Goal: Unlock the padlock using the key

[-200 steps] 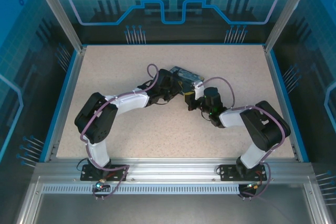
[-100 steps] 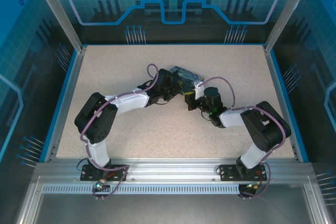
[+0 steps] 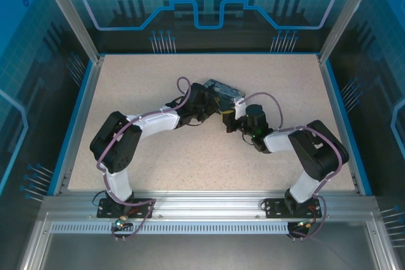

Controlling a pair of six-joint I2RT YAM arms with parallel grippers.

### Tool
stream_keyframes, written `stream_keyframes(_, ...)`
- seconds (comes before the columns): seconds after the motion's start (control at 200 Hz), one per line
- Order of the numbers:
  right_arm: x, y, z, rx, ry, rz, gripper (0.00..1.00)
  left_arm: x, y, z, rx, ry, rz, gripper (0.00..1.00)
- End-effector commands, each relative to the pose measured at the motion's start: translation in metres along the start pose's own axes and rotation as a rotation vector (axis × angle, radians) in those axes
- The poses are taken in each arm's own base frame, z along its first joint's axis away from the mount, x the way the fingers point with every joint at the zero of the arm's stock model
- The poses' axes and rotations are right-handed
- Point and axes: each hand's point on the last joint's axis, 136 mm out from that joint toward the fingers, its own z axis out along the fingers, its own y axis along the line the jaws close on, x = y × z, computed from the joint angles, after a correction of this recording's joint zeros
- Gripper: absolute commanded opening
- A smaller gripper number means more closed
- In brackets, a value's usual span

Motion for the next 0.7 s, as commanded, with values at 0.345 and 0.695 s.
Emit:
stream_keyframes(0.345, -0.05, 0.007, -0.002, -0.098, -0.168, 0.005, 0.0, 0.011, -0.027, 0.0, 0.086, 0.055, 0.008, 0.14)
stream_keyframes(0.695, -0.043, 0.014, 0.004, -0.114, -0.135, -0.014, 0.0, 0.012, -0.03, 0.0, 0.093, 0.056, 0.006, 0.14)
